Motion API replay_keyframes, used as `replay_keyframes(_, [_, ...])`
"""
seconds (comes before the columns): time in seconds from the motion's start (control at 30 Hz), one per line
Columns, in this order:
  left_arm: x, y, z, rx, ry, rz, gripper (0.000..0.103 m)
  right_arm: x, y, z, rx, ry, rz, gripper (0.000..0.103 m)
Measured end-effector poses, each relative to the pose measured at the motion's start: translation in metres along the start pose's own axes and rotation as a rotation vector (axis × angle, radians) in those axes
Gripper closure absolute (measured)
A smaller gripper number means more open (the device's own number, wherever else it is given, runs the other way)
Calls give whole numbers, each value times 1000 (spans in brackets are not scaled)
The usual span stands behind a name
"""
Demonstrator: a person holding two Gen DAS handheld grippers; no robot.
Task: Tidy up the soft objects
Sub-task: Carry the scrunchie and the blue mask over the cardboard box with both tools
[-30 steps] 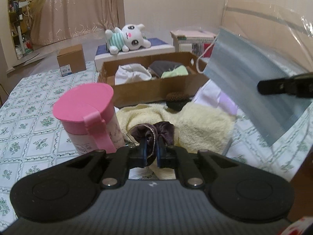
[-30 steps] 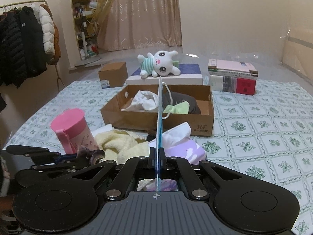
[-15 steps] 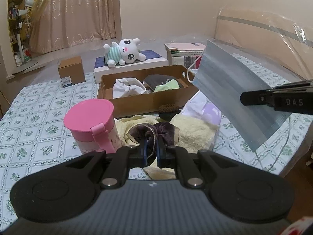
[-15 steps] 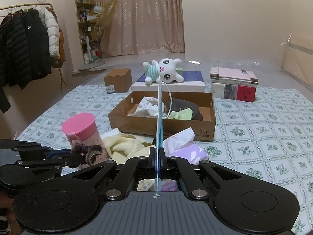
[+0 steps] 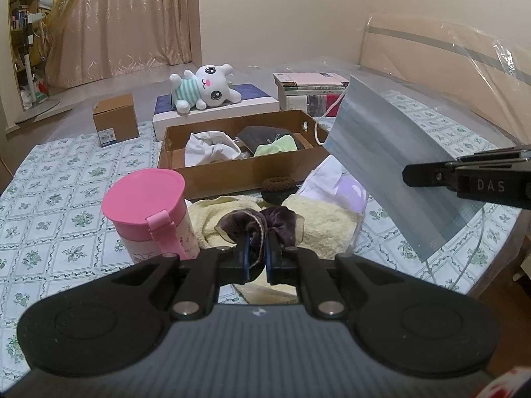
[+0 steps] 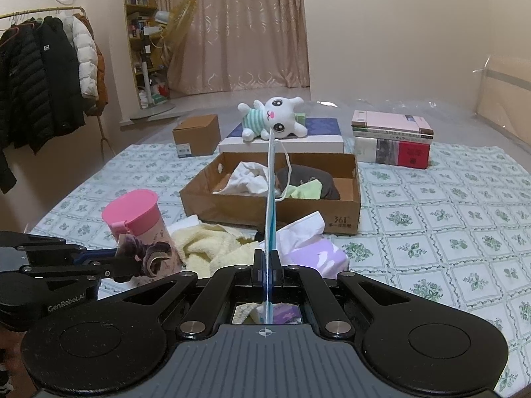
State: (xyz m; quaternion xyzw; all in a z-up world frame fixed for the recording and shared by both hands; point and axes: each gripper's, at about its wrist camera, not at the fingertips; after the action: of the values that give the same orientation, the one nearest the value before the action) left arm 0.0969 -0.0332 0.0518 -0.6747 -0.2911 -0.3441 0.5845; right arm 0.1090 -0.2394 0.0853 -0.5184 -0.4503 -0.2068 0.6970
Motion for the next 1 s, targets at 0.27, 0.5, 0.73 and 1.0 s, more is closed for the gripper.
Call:
replay_keyframes(0.27, [19,3,5,-34,5,-13,95,6,7,-8,5,-2,3,102])
replay_keyframes(0.5, [55,14,17,-63,32,-28,95,28,22,-26,11,-4,-4,102])
replay_keyframes(0.73, [109,38,39,-98,50,-12,95,61,53,-53,18,-6,1,102])
replay_keyframes(1.0, [163,84,47,-99,104,4,95,103,113,-97,-23,44,19,102])
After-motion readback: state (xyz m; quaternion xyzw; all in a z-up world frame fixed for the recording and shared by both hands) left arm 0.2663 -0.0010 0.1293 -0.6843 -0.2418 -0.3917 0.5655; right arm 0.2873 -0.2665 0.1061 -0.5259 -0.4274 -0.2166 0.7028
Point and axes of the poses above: each gripper's, at about its wrist camera, not at the fingertips, and y roughly the way its jaws point, z to its left, x to its top, and after that the axes turned 7 degrees about -y, right-handed
